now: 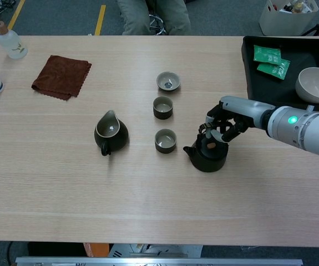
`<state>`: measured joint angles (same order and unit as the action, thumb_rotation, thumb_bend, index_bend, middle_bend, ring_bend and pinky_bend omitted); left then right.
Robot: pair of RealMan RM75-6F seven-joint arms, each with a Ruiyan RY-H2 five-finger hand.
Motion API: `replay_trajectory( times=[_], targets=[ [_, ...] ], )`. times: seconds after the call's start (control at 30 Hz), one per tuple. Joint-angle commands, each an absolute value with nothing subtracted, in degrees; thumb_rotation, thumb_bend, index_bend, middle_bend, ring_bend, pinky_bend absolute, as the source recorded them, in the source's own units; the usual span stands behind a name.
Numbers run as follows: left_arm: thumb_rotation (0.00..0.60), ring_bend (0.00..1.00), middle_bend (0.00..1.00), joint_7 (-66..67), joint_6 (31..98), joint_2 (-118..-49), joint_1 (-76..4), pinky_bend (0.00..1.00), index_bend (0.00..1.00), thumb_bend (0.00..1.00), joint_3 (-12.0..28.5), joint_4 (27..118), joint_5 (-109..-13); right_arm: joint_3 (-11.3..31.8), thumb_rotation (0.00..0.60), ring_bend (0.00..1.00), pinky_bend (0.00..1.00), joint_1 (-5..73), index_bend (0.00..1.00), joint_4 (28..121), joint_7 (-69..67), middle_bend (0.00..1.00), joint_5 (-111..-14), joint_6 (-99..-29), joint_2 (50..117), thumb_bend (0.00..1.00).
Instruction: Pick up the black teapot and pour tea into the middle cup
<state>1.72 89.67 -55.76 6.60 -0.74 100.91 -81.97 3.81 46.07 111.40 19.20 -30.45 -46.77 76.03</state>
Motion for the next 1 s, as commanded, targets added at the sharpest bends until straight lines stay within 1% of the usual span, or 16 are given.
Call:
replay_trajectory(
  times=[0.03,0.13,0.27,0.5,0.63,0.73,0.8,0.9,1.0],
  targets=[
    [0.600,0.09,0.11,1.73,89.64,-55.76,6.59,0.12,0.18,0.36,-0.75,100.91,-81.96,3.44,0.600,0.52,0.10,46.33,0.60,111.19,18.94,0.61,-30.54,-47.13,76.25,0.23],
    [0.600,0.09,0.11,1.75,89.59,-55.75,6.59,0.12,0.18,0.36,-0.75,100.90,-81.89,3.18,0.600,0.53,0.10,46.55,0.61,111.08,18.32,0.61,-30.43,-47.06,76.35,0.12],
    [0.600,0.09,0.11,1.70,89.56,-55.73,6.58,0.12,0.18,0.36,-0.74,100.87,-81.88,3.04,0.599,0.53,0.10,46.82,0.62,110.99,17.43,0.62,-30.48,-46.76,76.12,0.06],
    [0.600,0.09,0.11,1.84,89.40,-55.78,6.48,0.12,0.18,0.36,-0.70,100.88,-81.82,2.14,0.587,0.53,0.10,48.10,0.63,110.85,17.60,0.62,-30.23,-46.10,75.42,0.05],
    [0.600,0.09,0.11,1.91,89.29,-55.77,6.41,0.12,0.18,0.36,-0.66,100.94,-81.70,2.00,0.544,0.53,0.10,48.24,0.63,111.07,16.98,0.62,-30.90,-46.04,75.16,0.05],
    [0.600,0.09,0.11,2.00,89.19,-55.78,6.32,0.12,0.18,0.36,-0.66,100.96,-81.77,1.95,0.493,0.53,0.10,48.18,0.63,111.00,16.22,0.62,-31.63,-45.82,75.07,0.00],
    [0.600,0.09,0.11,2.01,89.17,-55.78,6.31,0.12,0.18,0.36,-0.64,100.99,-81.72,2.01,0.473,0.53,0.10,48.11,0.63,110.93,15.50,0.62,-32.03,-45.52,75.02,0.00],
    [0.600,0.09,0.11,2.07,89.11,-55.77,6.31,0.12,0.18,0.36,-0.66,101.01,-81.64,1.83,0.453,0.53,0.10,48.07,0.63,110.66,14.92,0.62,-32.68,-45.29,74.99,0.00],
    [0.600,0.09,0.11,2.12,89.07,-55.74,6.31,0.12,0.18,0.36,-0.68,101.04,-81.60,1.57,0.446,0.53,0.10,48.26,0.63,110.51,14.68,0.62,-32.93,-45.01,74.86,0.00]
  ],
)
